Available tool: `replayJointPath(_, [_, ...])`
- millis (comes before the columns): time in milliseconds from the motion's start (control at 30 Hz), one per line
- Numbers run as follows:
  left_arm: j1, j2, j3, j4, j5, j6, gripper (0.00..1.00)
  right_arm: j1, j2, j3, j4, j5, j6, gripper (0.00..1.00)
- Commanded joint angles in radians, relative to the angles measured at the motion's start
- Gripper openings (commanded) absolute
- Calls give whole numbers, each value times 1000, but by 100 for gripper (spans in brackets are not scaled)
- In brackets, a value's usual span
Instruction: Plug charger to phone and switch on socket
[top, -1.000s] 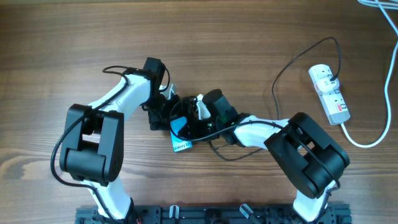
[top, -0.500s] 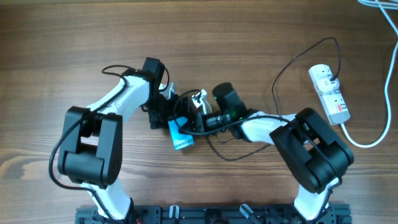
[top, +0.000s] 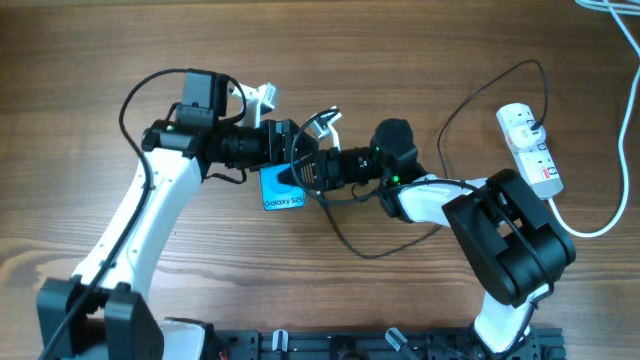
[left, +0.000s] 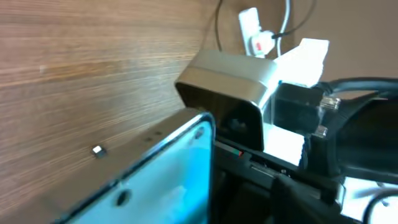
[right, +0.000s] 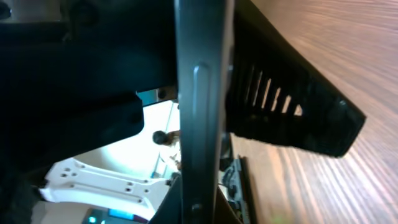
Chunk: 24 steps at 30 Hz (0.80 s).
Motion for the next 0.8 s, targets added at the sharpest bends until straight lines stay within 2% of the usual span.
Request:
replayJointPath(0, [-29,-51,-11,-9,233,24,68,8,7,23,-10,84,95,4])
replayJointPath(200, [-29,-54,-11,-10,254,24,56,-15,7,23,-19,18,-51,4])
replayJointPath(367, [-28,-55,-11,-6,270,24,55,-74,7,23,-19,-90,-61,4])
replayJointPath(500, [-28,-55,-11,36,363,24,50,-77,8,23,-18,-141,-61,4])
replayJointPath(633, [-29,-55,-11,31,363,24,33,-77,8,23,-18,-142,-58,4])
replayJointPath(700, [-29,-55,-11,32,363,24,29,-77,8,23,-18,-145,-53,4])
replayJointPath(767, [-29,-55,-11,32,363,24,18,-77,8,23,-18,-162,-42,4])
